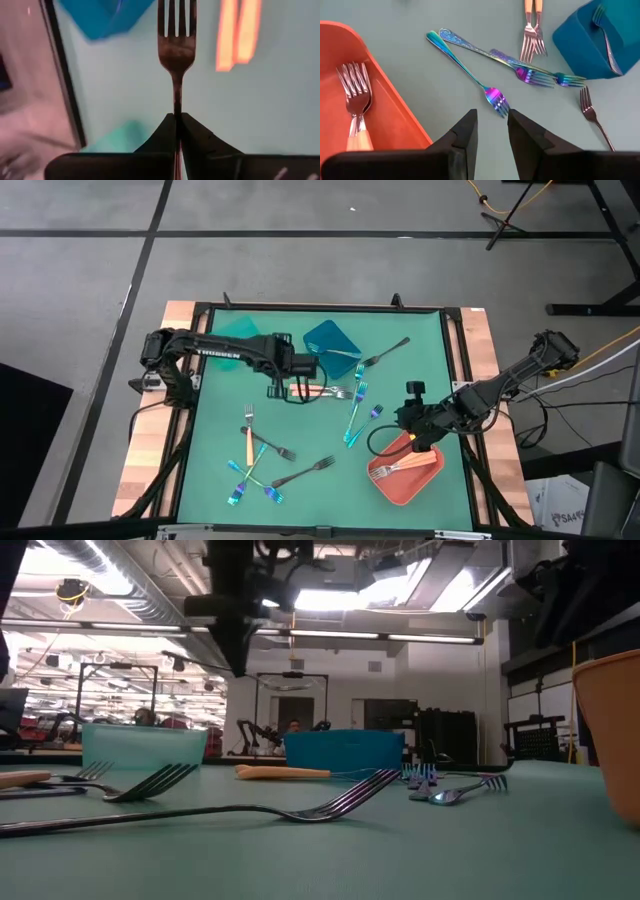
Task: Sort silverware by color (type)
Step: Put the black fork into the green bin
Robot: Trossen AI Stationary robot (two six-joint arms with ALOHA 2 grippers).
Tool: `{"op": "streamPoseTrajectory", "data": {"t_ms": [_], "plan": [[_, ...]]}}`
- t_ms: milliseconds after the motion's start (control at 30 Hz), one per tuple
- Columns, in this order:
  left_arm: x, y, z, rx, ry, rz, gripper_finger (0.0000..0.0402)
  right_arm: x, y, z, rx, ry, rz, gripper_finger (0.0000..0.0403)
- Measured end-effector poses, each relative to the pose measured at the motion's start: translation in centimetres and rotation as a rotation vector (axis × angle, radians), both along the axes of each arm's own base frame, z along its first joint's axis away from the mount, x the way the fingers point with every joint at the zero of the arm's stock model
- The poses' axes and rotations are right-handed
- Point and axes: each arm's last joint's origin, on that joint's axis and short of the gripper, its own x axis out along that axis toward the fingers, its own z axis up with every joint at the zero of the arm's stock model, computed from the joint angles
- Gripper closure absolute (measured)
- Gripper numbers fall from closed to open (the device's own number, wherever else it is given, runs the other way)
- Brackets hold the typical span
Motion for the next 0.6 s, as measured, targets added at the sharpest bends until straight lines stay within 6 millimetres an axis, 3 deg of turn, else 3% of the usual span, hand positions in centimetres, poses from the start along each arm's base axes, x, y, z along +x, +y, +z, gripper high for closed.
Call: {"op": "streamPoseTrajectory", "data": {"t_ms": [300,600], "plan": [[-2.5,4.5,0.2,0.052,0.195,0.149,0.0395,0.0,0.0,0.0,0.002,-0.002,0.0,0.0306],[-4.5,9.3,0.2,0.036,0.232,0.316,0.0395,0.0,0.0,0.0,0.001,0.0,0.001,0.0306]]}}
